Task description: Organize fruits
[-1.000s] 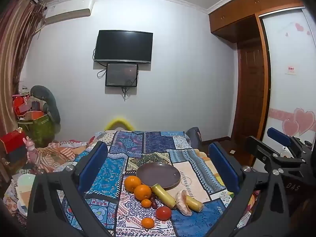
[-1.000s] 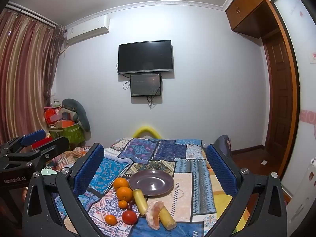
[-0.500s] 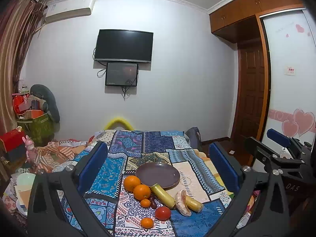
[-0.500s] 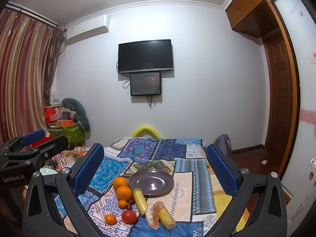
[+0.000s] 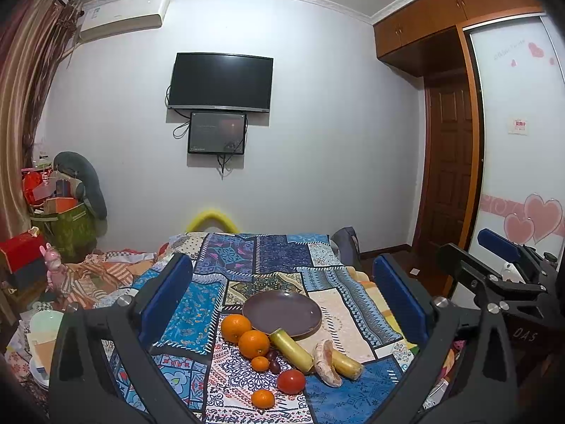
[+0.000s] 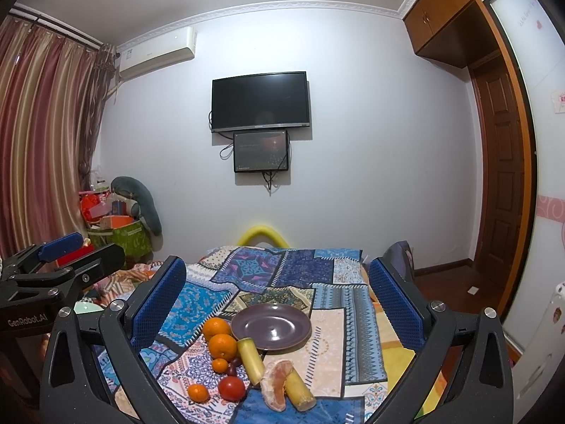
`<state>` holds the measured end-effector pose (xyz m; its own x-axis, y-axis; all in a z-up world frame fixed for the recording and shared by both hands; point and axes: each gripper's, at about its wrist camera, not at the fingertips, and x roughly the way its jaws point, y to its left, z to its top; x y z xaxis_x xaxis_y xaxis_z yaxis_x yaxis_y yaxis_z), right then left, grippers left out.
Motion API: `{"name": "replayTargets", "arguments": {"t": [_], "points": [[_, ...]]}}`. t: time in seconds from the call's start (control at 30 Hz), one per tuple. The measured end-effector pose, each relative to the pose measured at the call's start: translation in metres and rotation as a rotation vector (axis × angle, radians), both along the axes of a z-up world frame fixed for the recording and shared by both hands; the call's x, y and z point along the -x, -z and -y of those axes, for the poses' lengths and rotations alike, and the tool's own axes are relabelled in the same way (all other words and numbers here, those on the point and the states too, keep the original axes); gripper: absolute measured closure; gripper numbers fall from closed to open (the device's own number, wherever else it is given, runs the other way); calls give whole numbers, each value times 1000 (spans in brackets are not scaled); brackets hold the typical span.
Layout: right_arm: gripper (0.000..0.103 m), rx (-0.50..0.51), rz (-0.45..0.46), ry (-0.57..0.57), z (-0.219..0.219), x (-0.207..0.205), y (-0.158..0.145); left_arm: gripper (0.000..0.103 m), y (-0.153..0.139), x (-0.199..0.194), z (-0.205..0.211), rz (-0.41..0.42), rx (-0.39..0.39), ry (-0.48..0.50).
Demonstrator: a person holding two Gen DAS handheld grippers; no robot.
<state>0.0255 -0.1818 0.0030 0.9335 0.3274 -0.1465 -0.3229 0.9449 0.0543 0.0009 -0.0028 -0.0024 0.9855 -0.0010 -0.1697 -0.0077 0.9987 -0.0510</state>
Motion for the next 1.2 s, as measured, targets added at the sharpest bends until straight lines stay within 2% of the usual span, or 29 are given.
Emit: {"name": "replayTargets", "arguments": {"t": [0.33,0.5,0.7,0.77,0.87,0.97,1.03,1.1,1.2], "points": [[0,3,-4,-3,0,-2,-1,0,3,-6,-1,-17,10,14],[0,26,-22,-8,-2,-9,3,0,6,-17,-5,-62,14,34],[0,49,-97,-35,1,-29,22,0,20,-43,-6,-135,6,46],[0,73,-132,-34,2,-39,32,0,25,-52,-4,-134,10,48],[0,110,-182,-41,2,-50,46,0,36,-70,-3,-192,-5,59],[7,143,-248,-57,4,-63,65,0,50,-88,-2,-262,-26,73],[17,158,-295,-69,5,-72,75,1,59,-97,-2,-305,-2,86],[21,167,-346,-79,8,-80,86,11,68,-106,-1,-347,-7,97],[32,174,-418,-94,11,-90,103,18,87,-128,-2,-418,-64,92]]}}
